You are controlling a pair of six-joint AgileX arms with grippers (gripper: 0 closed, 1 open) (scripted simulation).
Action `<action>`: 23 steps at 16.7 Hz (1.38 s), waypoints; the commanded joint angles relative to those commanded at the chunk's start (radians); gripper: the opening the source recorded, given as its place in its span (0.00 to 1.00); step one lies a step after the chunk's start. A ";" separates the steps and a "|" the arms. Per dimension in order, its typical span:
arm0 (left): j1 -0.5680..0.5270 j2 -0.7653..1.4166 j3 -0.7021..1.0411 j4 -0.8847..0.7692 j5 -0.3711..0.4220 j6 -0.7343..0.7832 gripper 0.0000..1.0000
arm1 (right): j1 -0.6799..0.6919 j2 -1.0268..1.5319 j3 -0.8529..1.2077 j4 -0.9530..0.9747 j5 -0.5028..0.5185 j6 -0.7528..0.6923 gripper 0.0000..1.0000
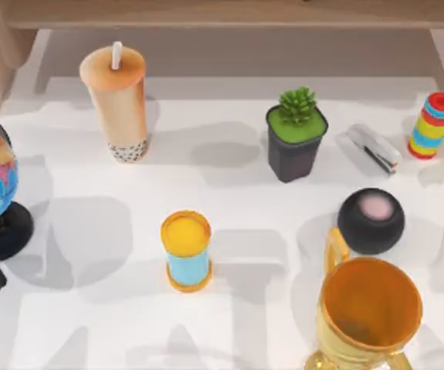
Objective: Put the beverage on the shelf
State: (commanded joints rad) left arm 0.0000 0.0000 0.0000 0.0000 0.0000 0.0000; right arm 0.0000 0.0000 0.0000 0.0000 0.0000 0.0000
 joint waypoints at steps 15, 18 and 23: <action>-0.227 0.941 0.334 0.780 -0.196 -0.061 1.00 | 0.000 0.000 0.000 0.000 0.000 0.000 1.00; -0.329 1.309 0.413 1.022 -0.268 -0.062 1.00 | 0.000 0.000 0.000 0.000 0.000 0.000 1.00; -0.474 1.753 0.482 1.283 -0.385 -0.052 1.00 | 0.000 0.000 0.000 0.000 0.000 0.000 1.00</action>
State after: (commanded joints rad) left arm -0.4742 1.7527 0.4819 1.2829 -0.3853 -0.0523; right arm 0.0000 0.0000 0.0000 0.0000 0.0000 0.0000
